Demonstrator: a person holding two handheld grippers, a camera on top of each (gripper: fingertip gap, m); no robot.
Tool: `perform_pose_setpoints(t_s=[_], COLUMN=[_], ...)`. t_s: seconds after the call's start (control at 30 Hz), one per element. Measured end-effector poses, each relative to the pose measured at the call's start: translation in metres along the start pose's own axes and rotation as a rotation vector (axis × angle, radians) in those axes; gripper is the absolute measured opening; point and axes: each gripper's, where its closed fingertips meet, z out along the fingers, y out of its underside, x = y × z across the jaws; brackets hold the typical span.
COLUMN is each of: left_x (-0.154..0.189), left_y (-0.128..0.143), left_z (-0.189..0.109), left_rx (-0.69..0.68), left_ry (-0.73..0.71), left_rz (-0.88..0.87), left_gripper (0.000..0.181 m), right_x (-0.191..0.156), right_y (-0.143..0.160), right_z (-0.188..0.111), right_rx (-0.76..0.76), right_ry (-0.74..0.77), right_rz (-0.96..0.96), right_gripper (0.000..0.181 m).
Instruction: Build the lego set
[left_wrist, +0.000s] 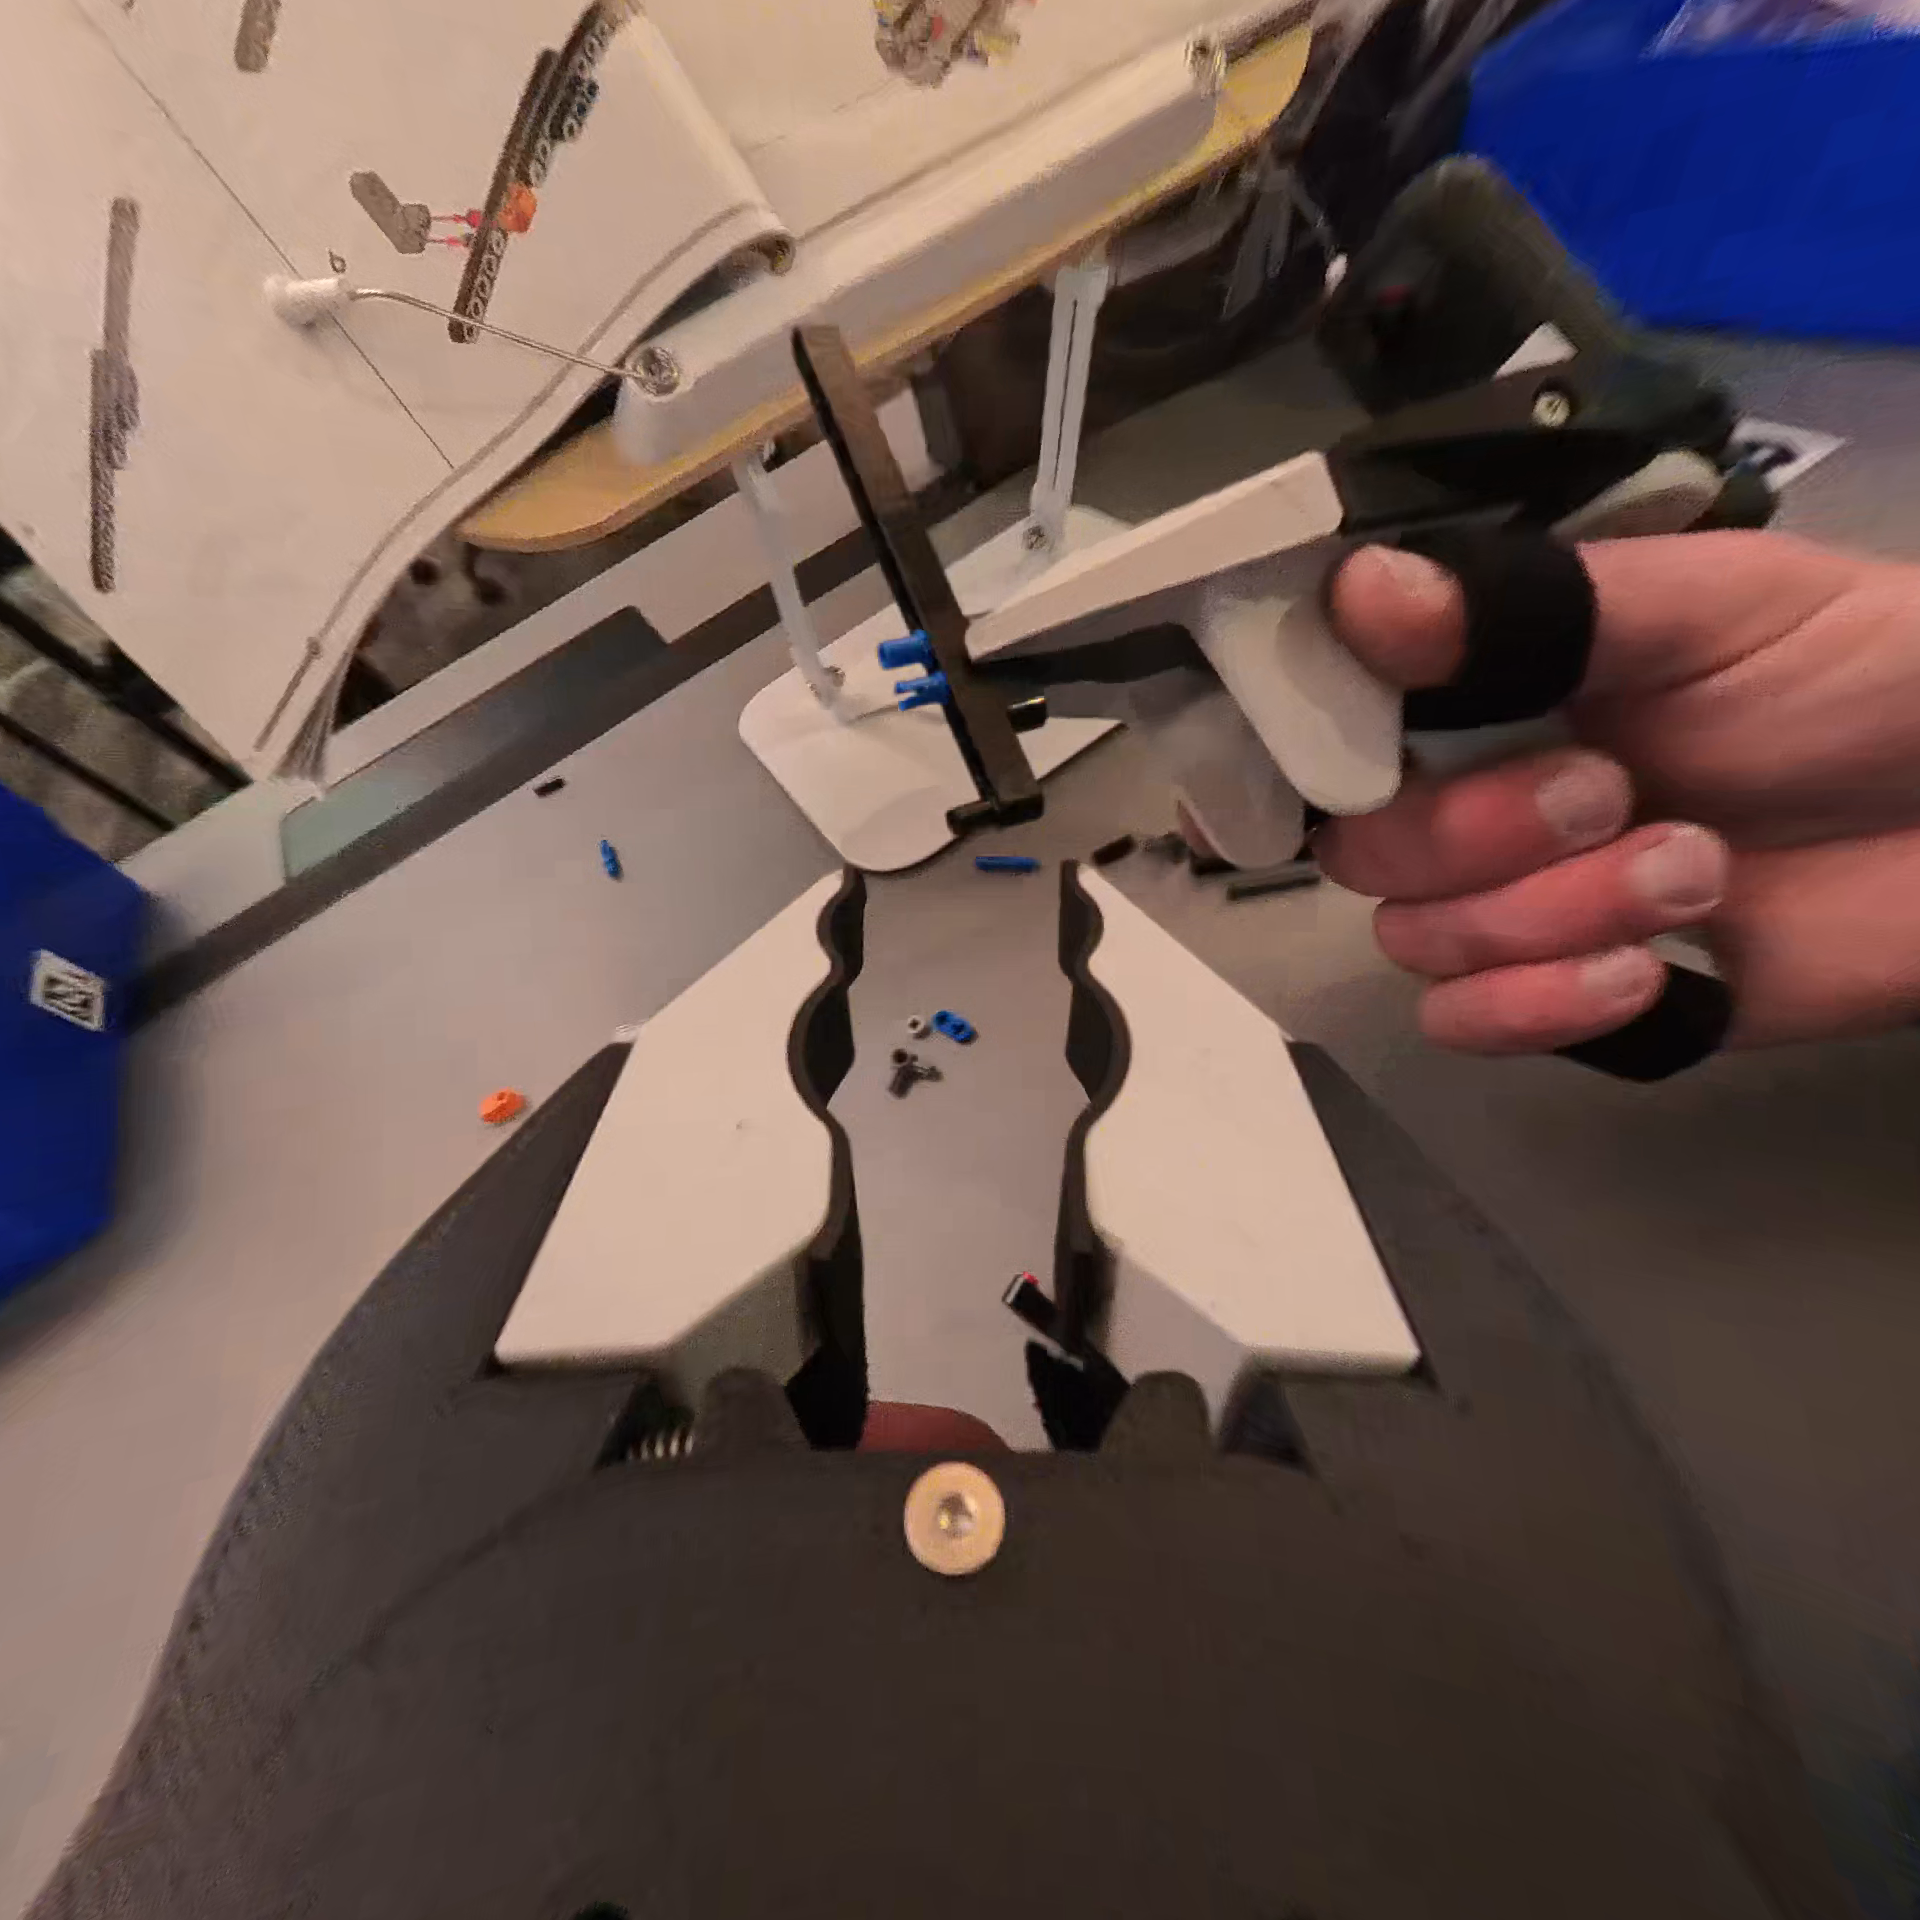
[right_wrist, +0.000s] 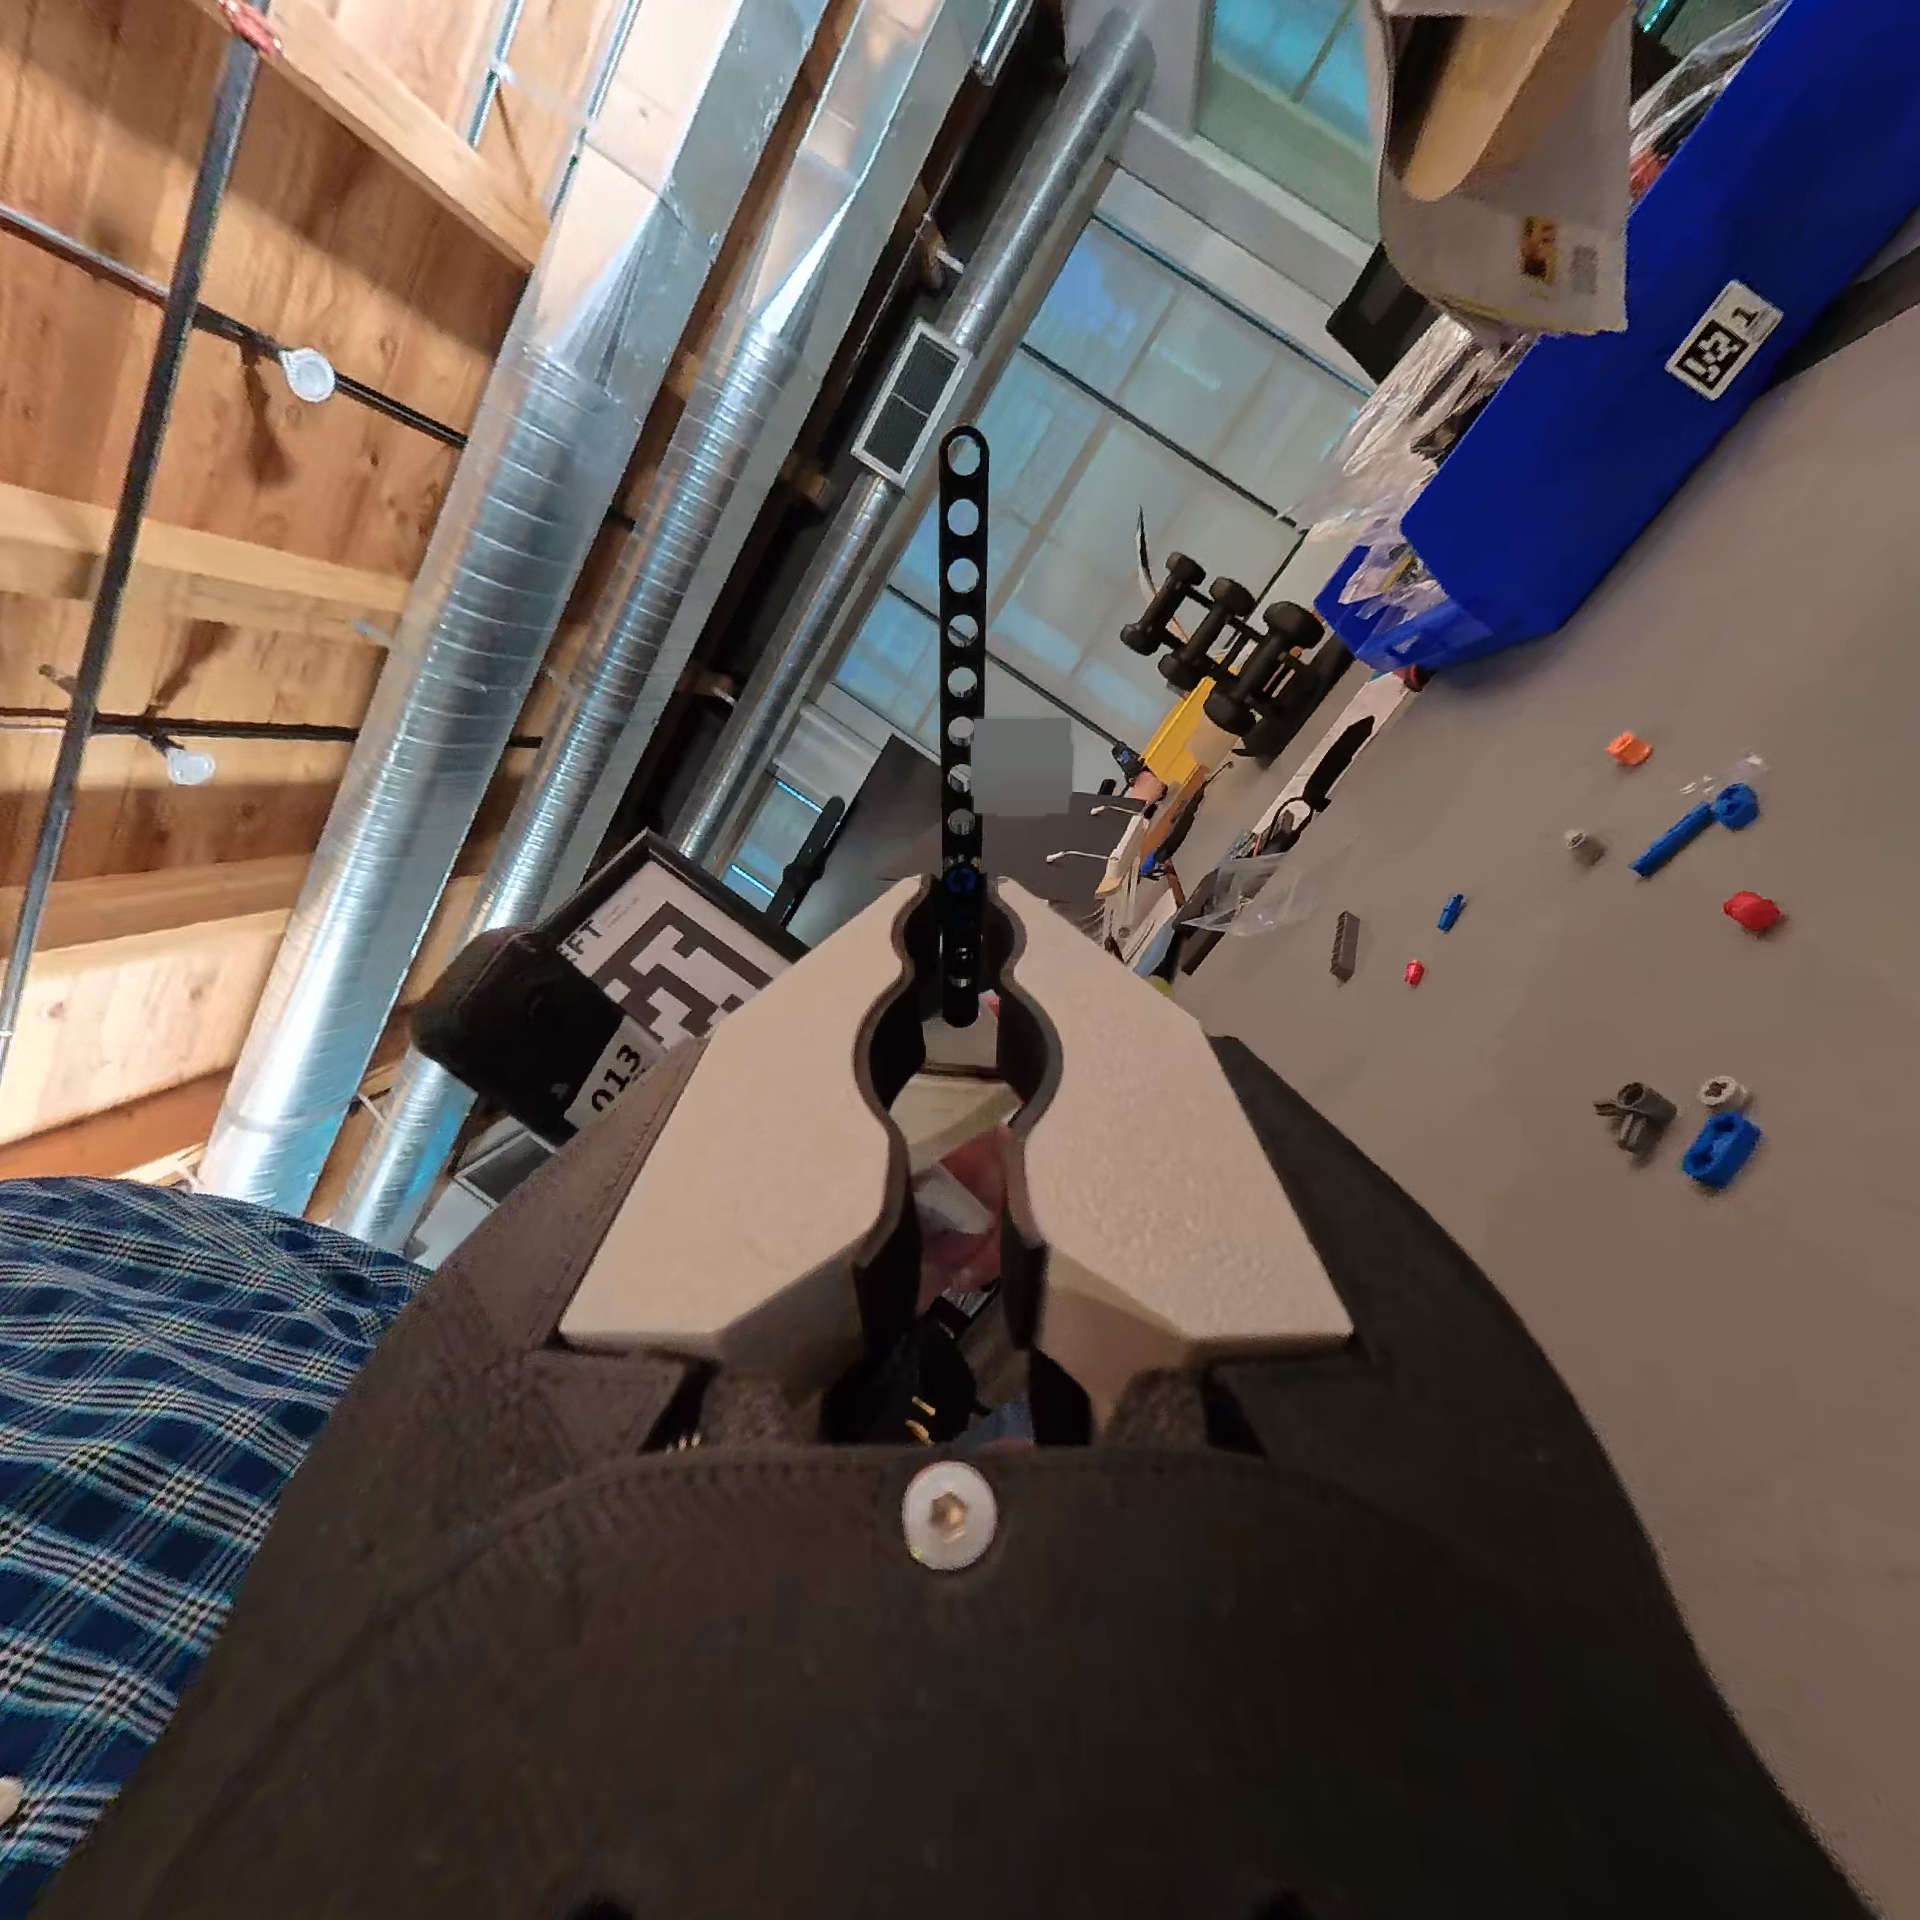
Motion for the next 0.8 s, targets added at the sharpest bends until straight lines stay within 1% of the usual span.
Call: perform_pose_setpoints(t_s=[0.1,0.17,0.23,0.33,0.47,0.57,0.7,0.8], left_x=[0.005,0.005,0.002,0.002,0.001,-0.001,-0.005,0.004], left_y=[-0.006,-0.007,-0.007,-0.006,-0.002,-0.002,-0.002,-0.001], left_z=[0.006,0.009,0.009,0.008,0.007,0.004,0.001,-0.001], left_rx=[-0.001,-0.01,-0.018,-0.034,-0.052,-0.047,-0.043,-0.053], left_ry=[-0.028,-0.052,-0.08,-0.083,-0.034,0.02,0.093,0.229], left_rz=[0.071,0.12,0.165,0.208,0.153,0.068,-0.04,-0.161], left_gripper=[0.031,0.017,0.016,0.015,0.015,0.015,0.015,0.015], right_x=[0.0,0.001,0.001,0.002,0.004,0.005,0.008,0.009], right_y=[0.002,0.003,0.003,0.004,0.008,0.01,0.008,0.006], right_z=[0.001,0.001,0.001,0.001,0.002,0.002,-0.001,-0.003], right_rx=[-0.002,0.001,0.004,-0.002,-0.024,-0.04,-0.05,-0.054], right_ry=[0.002,0.003,0.006,0.003,0.008,0.009,0.023,0.028], right_rz=[0.001,0.005,0.001,-0.001,-0.021,-0.04,-0.071,-0.096], right_gripper=[0.005,0.005,0.004,0.006,0.006,0.01,0.012,0.015])
